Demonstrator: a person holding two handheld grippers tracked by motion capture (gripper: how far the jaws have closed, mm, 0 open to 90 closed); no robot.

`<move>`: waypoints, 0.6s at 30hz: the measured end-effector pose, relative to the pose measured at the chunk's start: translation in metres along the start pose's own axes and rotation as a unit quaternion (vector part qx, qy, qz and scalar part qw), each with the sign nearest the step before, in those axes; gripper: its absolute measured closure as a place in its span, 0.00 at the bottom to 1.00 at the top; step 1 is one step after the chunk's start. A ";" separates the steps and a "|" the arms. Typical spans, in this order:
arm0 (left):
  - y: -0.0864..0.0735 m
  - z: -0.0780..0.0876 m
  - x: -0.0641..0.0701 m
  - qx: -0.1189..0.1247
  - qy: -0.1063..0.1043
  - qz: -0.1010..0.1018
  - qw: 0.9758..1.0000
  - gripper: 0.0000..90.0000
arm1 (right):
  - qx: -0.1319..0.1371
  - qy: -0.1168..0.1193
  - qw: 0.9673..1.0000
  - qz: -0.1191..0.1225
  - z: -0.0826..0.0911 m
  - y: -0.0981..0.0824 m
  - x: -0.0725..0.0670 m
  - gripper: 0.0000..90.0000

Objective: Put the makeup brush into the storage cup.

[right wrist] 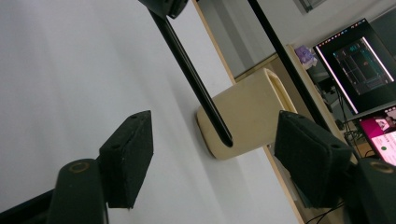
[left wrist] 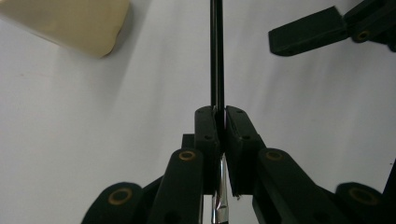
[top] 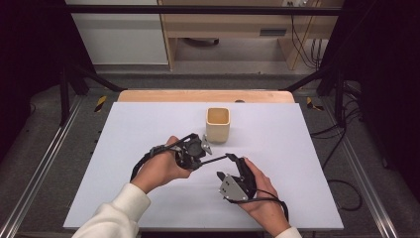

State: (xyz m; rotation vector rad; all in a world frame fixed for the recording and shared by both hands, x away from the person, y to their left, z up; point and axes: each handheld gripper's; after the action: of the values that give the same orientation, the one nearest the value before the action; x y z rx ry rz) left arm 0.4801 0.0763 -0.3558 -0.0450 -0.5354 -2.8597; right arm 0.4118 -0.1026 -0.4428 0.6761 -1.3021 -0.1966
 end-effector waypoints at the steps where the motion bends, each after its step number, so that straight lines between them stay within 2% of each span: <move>1: 0.001 -0.001 0.002 0.004 -0.003 0.003 1.000 0.93 | 0.000 0.000 1.000 0.000 0.000 0.000 0.000 0.34; 2: 0.002 -0.001 0.003 0.006 -0.004 0.005 1.000 0.93 | 0.005 0.002 1.000 0.006 -0.002 0.002 -0.002 0.35; 6: 0.006 0.000 0.006 -0.008 -0.005 -0.009 1.000 0.93 | 0.010 0.007 1.000 0.023 -0.004 0.006 -0.006 0.40; 8: 0.007 -0.001 0.007 -0.007 -0.005 -0.012 1.000 0.93 | 0.010 0.008 1.000 0.025 -0.004 0.006 -0.007 0.40; 9: 0.008 -0.001 0.007 -0.015 -0.005 -0.017 1.000 0.93 | 0.010 0.007 1.000 0.026 -0.005 0.007 -0.008 0.41; 10: 0.008 -0.003 0.009 -0.002 -0.007 -0.008 1.000 0.93 | 0.013 0.007 0.999 0.031 -0.006 0.007 -0.008 0.42; 13: 0.008 -0.004 0.010 -0.009 -0.010 -0.010 1.000 0.93 | 0.013 0.011 0.999 0.035 -0.007 0.006 -0.009 0.46; 14: 0.009 -0.004 0.011 -0.020 -0.011 -0.016 1.000 0.93 | 0.013 0.013 0.999 0.036 -0.007 0.006 -0.010 0.47; 18: 0.010 -0.004 0.012 -0.027 -0.011 -0.022 0.999 0.93 | 0.016 0.013 0.999 0.044 -0.008 0.007 -0.011 0.50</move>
State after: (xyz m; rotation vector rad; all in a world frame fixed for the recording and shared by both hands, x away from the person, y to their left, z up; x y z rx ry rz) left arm 0.4706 0.0626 -0.3550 -0.0756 -0.4698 -2.9204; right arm 0.4147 -0.0889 -0.4491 0.6459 -1.3089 -0.0948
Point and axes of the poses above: each handheld gripper's, and its own axes: z roughly backward along the jaws, y roughly out of its top, x roughly to its right, and after that the axes turned 15 degrees about -y, right-handed
